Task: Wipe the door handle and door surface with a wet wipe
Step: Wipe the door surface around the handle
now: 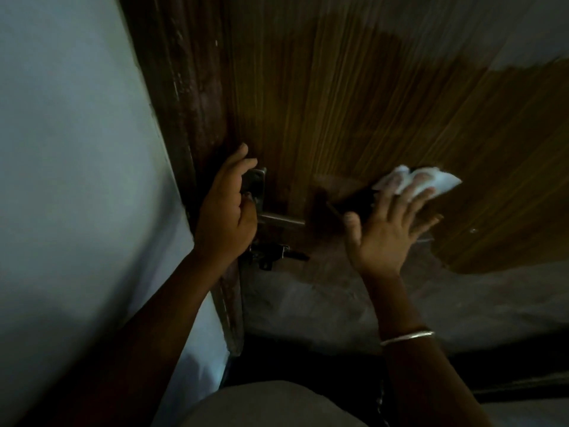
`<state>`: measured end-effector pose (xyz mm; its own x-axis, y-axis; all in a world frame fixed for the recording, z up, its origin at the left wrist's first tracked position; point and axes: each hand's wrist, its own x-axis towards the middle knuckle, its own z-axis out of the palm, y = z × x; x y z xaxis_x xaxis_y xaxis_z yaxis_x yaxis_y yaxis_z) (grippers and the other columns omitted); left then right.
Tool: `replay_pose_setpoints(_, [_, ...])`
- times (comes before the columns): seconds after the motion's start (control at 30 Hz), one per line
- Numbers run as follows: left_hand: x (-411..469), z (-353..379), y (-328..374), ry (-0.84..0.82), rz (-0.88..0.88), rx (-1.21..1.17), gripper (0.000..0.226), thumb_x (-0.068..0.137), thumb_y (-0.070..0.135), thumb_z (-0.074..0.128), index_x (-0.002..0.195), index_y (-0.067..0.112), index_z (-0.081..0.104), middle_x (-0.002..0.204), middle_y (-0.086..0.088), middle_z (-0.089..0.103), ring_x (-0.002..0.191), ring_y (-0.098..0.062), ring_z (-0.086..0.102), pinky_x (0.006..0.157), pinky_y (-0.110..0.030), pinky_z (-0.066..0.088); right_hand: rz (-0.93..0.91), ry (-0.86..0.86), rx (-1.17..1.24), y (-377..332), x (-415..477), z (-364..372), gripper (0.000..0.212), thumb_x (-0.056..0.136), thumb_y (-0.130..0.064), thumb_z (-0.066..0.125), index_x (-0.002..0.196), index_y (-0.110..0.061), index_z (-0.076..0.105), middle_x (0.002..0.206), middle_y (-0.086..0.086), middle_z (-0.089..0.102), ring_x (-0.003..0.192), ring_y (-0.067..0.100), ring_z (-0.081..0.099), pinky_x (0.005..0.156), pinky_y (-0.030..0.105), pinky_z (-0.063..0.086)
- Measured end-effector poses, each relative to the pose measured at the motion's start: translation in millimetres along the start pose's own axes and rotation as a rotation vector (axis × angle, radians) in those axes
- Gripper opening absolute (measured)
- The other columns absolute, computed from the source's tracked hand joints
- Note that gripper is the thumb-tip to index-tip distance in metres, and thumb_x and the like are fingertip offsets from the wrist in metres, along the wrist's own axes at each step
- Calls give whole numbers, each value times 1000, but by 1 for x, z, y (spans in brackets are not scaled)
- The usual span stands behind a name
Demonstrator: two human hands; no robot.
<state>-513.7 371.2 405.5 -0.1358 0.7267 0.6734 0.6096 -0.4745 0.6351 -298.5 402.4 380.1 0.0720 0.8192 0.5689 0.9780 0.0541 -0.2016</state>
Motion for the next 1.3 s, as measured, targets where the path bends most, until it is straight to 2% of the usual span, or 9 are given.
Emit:
replay_pose_setpoints(0.13, [-5, 4, -3, -7, -22, -20, 48, 81, -10, 43, 129, 0, 45, 141, -2, 35, 133, -5, 28, 108, -12, 29, -29, 8, 91, -17, 0, 1, 101, 80, -76, 15, 145, 2, 11, 149, 36, 7, 136, 55, -3, 107, 67, -1])
replay_pose_setpoints(0.33, [-12, 6, -5, -40, -29, -15, 49, 82, -3, 44, 131, 0, 43, 141, -9, 39, 134, -13, 32, 109, -13, 28, -771, -180, -97, -74, 16, 11, 89, 82, -74, 10, 137, -14, 45, 155, 6, 21, 144, 30, 8, 109, 58, -7])
replay_pose_setpoints(0.5, [-13, 8, 0, -41, 27, 2, 47, 82, -10, 45, 128, -4, 44, 138, -9, 40, 133, -22, 36, 111, -21, 30, -925, -156, -204, -45, 26, 13, 75, 85, -70, 21, 128, -20, 57, 152, -2, 31, 143, 23, 17, 111, 55, -6])
replay_pose_setpoints(0.67, [-17, 9, -1, -74, 32, -52, 48, 83, -7, 45, 131, -3, 41, 140, -7, 38, 136, -19, 33, 111, -28, 34, -539, -32, -192, 29, 1, 11, 77, 84, -67, 28, 138, -14, 43, 149, 11, 34, 139, 34, 15, 102, 66, 1])
replay_pose_setpoints(0.83, [-29, 21, 6, -168, 83, -8, 46, 86, 7, 43, 131, -1, 40, 143, -17, 39, 137, -19, 32, 109, -17, 31, 244, 116, 132, 75, -12, 13, 82, 87, -57, 26, 147, -4, 10, 152, 29, 5, 138, 50, -3, 107, 69, -2])
replay_pose_setpoints(0.9, [-32, 28, 12, -200, 118, 1, 45, 85, 3, 46, 130, -1, 42, 142, -18, 41, 135, -17, 33, 108, -15, 31, 358, 163, 224, 65, -8, 17, 89, 86, -60, 27, 145, 3, 4, 151, 33, -1, 136, 54, -7, 110, 64, -2])
replay_pose_setpoints(1.0, [-31, 38, 21, -238, 139, -24, 46, 83, -3, 49, 128, -2, 43, 141, -19, 42, 133, -13, 34, 105, -10, 31, 189, 113, 108, 33, -8, 30, 90, 87, -63, 27, 145, 4, 9, 150, 34, 7, 135, 55, -4, 111, 57, -4])
replay_pose_setpoints(1.17, [-23, 41, 26, -251, 148, -8, 48, 83, -4, 49, 130, -1, 42, 141, -19, 42, 132, -9, 31, 106, -8, 27, -542, 53, -142, -17, -9, 59, 76, 83, -45, 58, 145, -15, 25, 153, 13, 23, 141, 38, 9, 110, 58, 1])
replay_pose_setpoints(1.3, [-22, 29, 14, -205, 99, 5, 51, 82, -10, 50, 131, 0, 42, 141, -18, 41, 135, -20, 34, 108, -12, 29, -606, 117, -165, 9, -4, 49, 59, 83, -34, 62, 136, -18, 43, 149, 6, 36, 140, 31, 24, 107, 63, 6])
